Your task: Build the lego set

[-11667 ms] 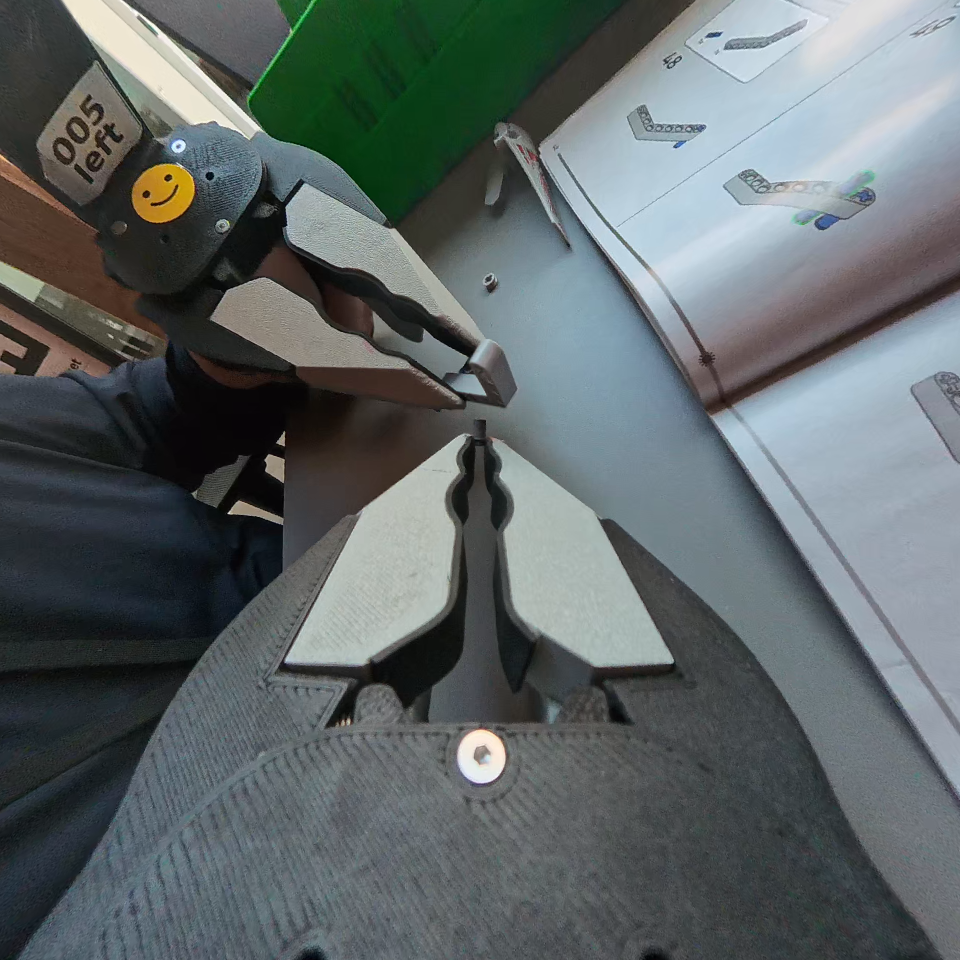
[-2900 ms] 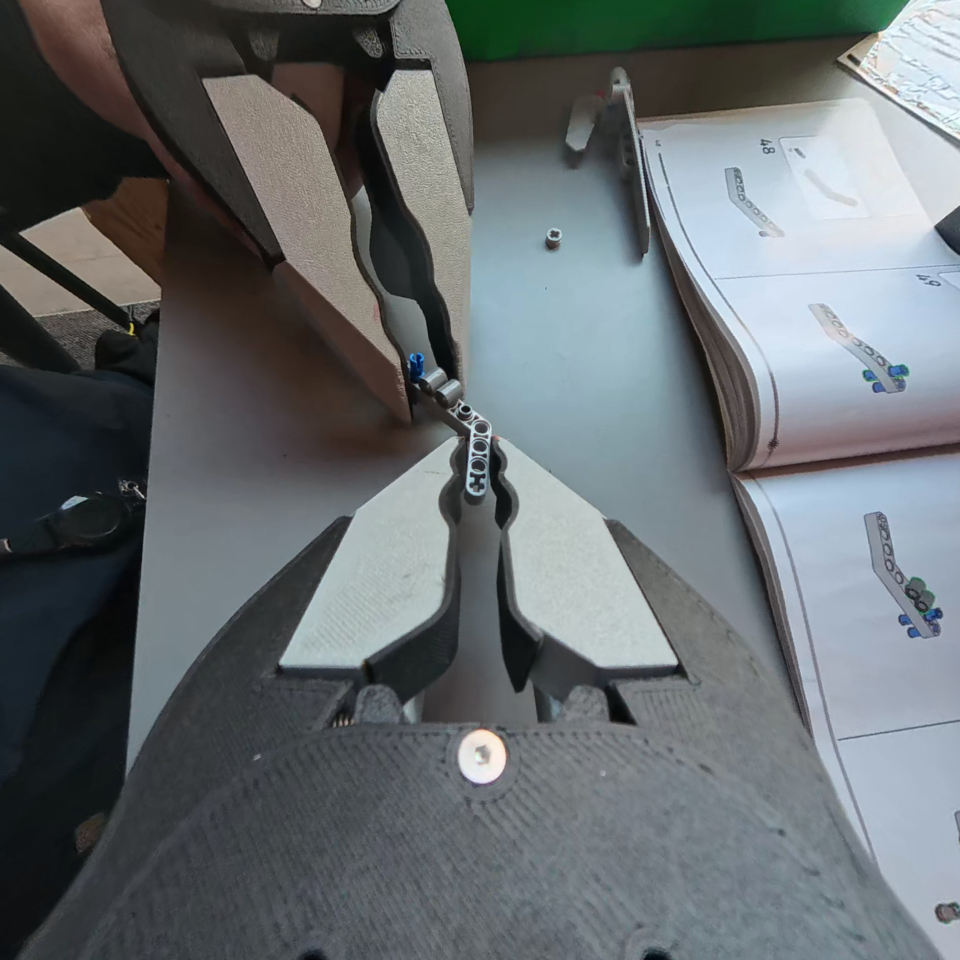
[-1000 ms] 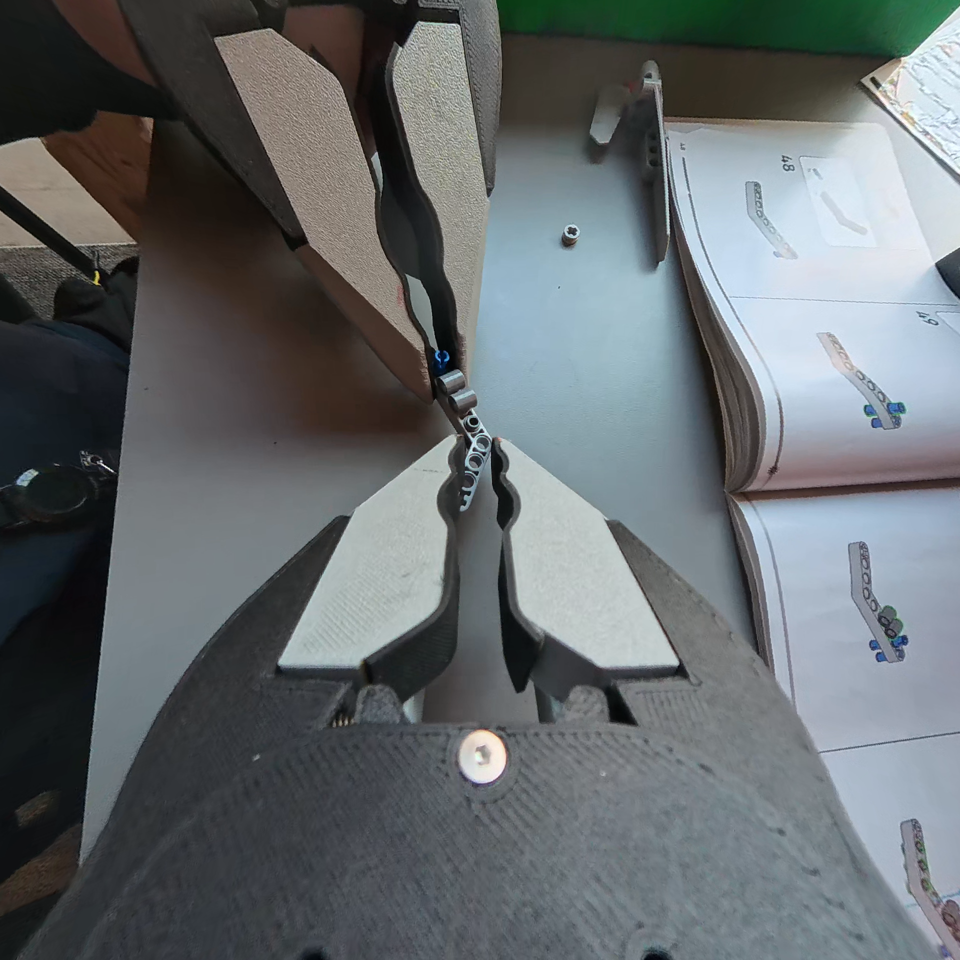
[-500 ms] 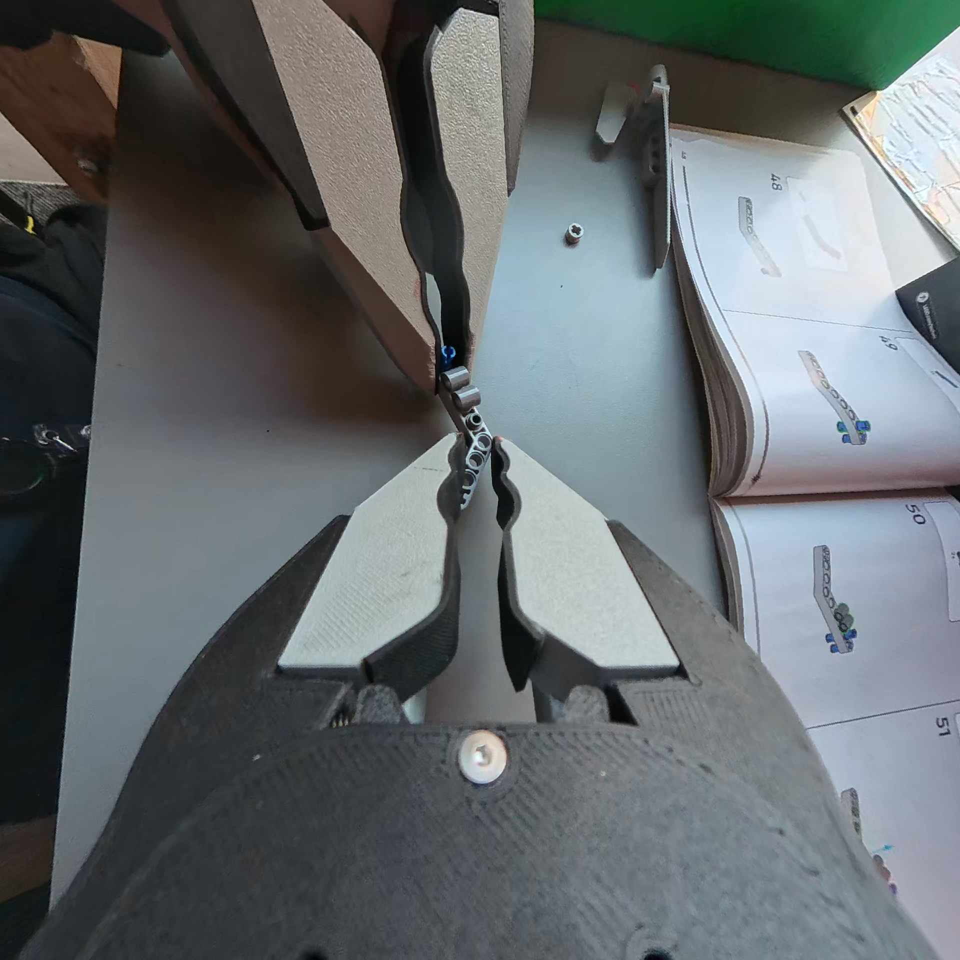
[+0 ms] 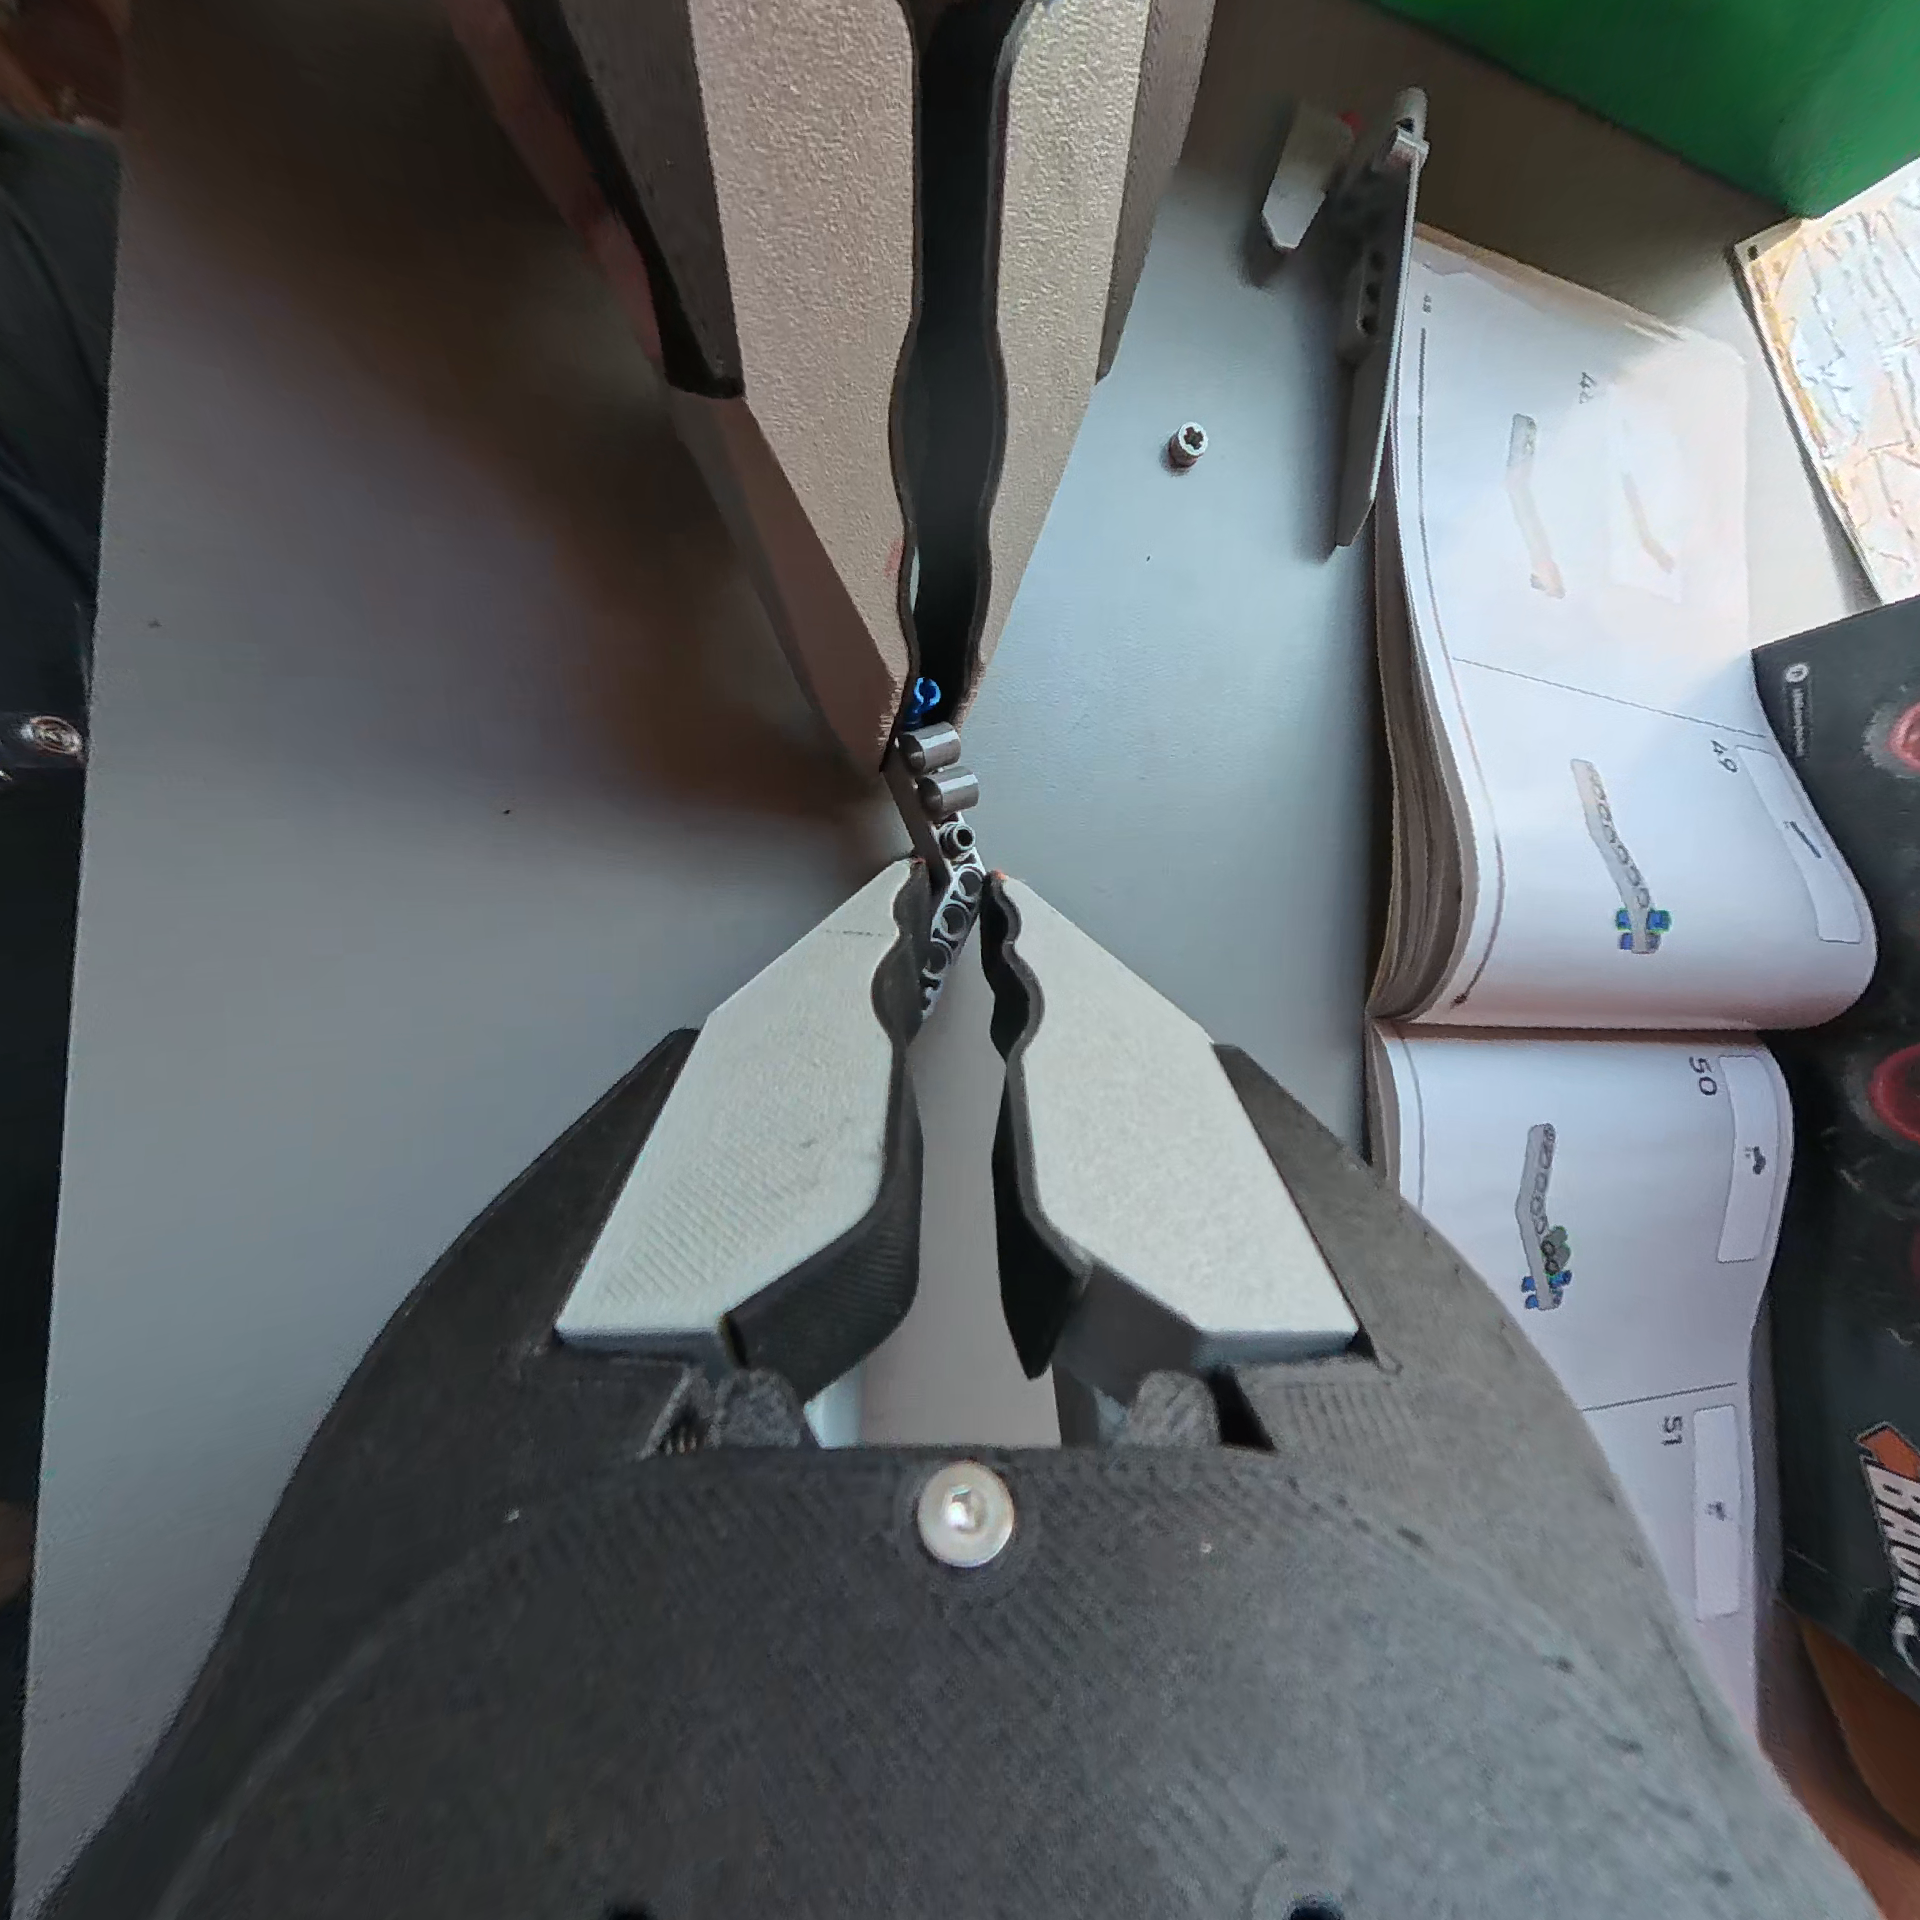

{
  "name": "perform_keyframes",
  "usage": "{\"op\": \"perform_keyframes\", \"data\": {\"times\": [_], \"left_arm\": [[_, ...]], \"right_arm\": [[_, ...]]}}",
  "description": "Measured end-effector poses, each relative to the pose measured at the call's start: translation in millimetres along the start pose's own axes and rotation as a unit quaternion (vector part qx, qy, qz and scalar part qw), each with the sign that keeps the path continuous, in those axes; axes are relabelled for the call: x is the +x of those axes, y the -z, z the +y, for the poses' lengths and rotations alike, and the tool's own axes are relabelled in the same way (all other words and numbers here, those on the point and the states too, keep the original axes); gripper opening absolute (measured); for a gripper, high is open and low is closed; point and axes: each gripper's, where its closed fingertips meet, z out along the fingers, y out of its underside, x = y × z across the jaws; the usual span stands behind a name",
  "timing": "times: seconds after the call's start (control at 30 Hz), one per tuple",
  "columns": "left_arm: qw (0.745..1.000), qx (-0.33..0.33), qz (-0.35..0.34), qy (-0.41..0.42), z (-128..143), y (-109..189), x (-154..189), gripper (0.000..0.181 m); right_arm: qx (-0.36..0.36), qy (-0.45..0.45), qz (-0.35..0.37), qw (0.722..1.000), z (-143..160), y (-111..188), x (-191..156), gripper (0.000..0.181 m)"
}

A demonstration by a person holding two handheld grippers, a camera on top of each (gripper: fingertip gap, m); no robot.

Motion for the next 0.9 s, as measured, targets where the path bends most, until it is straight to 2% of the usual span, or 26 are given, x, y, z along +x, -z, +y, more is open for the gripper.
{"op": "perform_keyframes", "data": {"times": [0.03,0.53,0.9], "left_arm": [[1.0,0.0,-0.002,-0.002,0.1,-0.1,0.1,0.004],[1.0,0.0,-0.011,-0.009,1.5,0.3,1.7,0.004],[1.0,-0.001,-0.01,-0.006,1.4,-0.2,2.1,0.004]], "right_arm": [[-0.001,0.007,0.006,1.0,0.1,-0.1,0.1,0.007],[-0.008,0.071,0.065,0.995,-0.1,-0.9,-1.5,0.007],[-0.003,0.088,0.076,0.993,0.2,-1.2,-1.5,0.007]]}}
